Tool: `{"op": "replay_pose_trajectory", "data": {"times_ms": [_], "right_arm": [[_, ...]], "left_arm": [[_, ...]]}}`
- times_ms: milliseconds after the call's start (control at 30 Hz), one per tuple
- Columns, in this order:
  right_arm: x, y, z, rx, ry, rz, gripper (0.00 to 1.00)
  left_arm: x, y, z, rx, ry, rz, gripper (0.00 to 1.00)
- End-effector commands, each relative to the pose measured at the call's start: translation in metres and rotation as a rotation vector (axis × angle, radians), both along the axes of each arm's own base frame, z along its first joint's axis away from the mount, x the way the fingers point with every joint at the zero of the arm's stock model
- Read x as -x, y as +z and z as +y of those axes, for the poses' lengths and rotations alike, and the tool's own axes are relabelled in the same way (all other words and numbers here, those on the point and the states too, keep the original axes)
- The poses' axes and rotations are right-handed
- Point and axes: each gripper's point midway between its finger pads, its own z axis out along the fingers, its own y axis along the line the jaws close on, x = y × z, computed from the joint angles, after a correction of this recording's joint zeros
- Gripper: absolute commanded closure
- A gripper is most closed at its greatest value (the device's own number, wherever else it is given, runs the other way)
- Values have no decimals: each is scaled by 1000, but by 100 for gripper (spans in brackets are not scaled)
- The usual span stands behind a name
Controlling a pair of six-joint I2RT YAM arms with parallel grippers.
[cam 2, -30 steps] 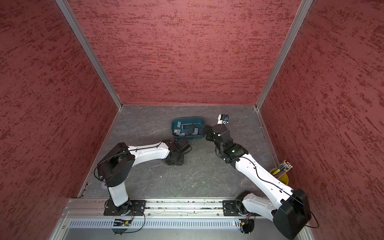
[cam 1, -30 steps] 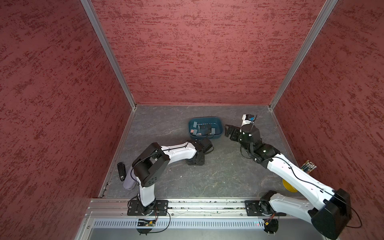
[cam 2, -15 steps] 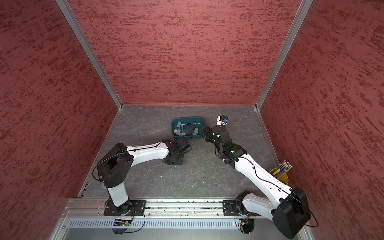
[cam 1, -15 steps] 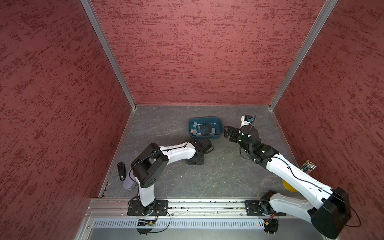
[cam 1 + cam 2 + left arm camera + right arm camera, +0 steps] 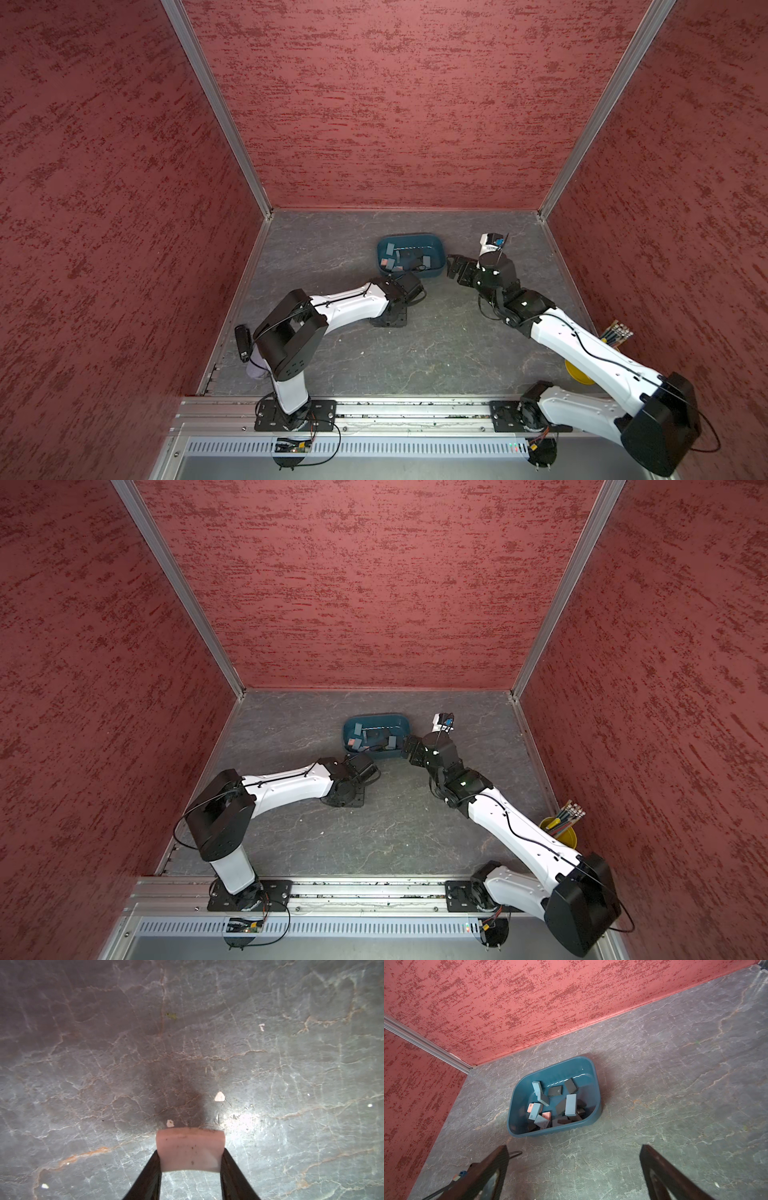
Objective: Put the eraser in the storage box
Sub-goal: Pick up the eraser from the center of the board, then place the eraser in the storage box.
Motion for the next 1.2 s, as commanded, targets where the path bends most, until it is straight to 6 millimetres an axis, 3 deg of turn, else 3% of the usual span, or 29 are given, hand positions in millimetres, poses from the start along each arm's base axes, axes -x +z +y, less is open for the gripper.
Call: {"op": "replay_pose_trajectory", "data": {"times_ms": [0, 267, 500, 900, 1167], "right_arm": [[0, -1, 5, -17, 15, -6, 1], [2, -15, 4, -9, 14, 14, 1], [5, -29, 0, 6, 9, 32, 1], [10, -44, -3, 6, 1, 48, 1], [13, -46, -6, 16, 1, 49, 1]], "left_arm": [[-2, 11, 5, -1, 0, -29, 56], [-7, 24, 10, 2, 0, -50, 56], [-26, 49, 11, 8, -8, -90, 56], [-94, 103, 2, 56, -9, -176, 56], [-148, 106, -11, 81, -4, -191, 55]]}}
